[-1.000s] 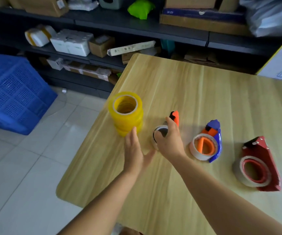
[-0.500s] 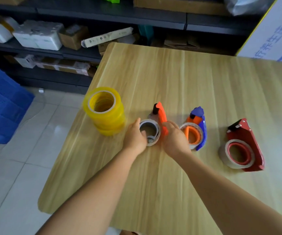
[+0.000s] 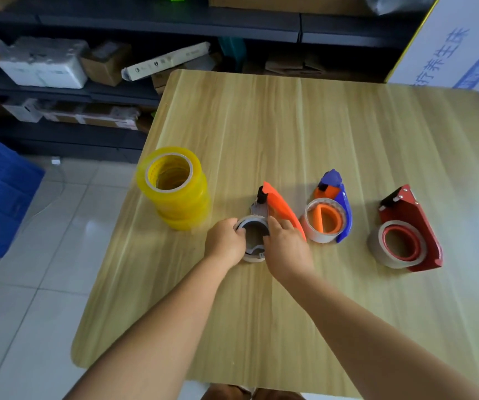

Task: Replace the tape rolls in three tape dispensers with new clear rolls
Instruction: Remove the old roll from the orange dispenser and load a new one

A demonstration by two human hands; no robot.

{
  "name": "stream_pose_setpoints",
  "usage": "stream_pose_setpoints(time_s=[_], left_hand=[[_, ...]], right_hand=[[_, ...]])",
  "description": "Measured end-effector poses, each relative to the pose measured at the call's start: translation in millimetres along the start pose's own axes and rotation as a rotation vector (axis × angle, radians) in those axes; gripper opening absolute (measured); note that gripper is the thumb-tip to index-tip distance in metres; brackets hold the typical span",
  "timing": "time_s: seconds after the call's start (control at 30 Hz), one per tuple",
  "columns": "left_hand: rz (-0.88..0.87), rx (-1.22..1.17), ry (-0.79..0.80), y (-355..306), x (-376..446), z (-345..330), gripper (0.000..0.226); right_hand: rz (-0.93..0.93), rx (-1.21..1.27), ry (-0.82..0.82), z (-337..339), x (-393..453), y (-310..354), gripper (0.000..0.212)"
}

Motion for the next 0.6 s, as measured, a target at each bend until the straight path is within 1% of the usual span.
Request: stream_pose_setpoints(time_s=[0.07, 0.13, 0.33, 0.4, 0.47, 0.57, 0.6], left_hand=[[0.052, -0.008, -0.033, 0, 2, 4, 0.023], [0.098, 0.0, -0.041, -1, 2, 6, 0.024], [0.11, -0.011, 0.033, 1, -3, -1, 0.023], [0.129, -0.041, 0.044, 2, -4, -2, 0.023], [0.166, -0.07, 0.051, 5, -8, -4, 0.025], [0.208, -0.106, 0.048, 7, -16, -9, 0.026], [0.21, -0.108, 0.045, 7, -19, -9, 0.025]], right_hand=[[0.008, 0.024, -0.026, 2, -2, 1, 0.047], [-0.002, 0.065, -0.055, 5, -2, 1, 0.047], [-0.01, 0.095, -0.06, 6, -7, 1, 0.043], [-0.028, 0.149, -0.062, 7, -10, 0, 0.047], [-0.072, 0.246, -0.084, 8, -16, -2, 0.047], [-0.212, 0.301, -0.109, 6, -29, -8, 0.028], [-0.269, 0.342, -0.089, 3, -32, -10, 0.028]])
Point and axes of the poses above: each hand's wrist, its own x-axis towards the middle knuckle, its own z-axis out of the back of the hand, y = z × x, the point moved 6 cm from there along x, towards the middle knuckle, and after that the axes turned 3 degrees about -z, right-handed, at the moved point
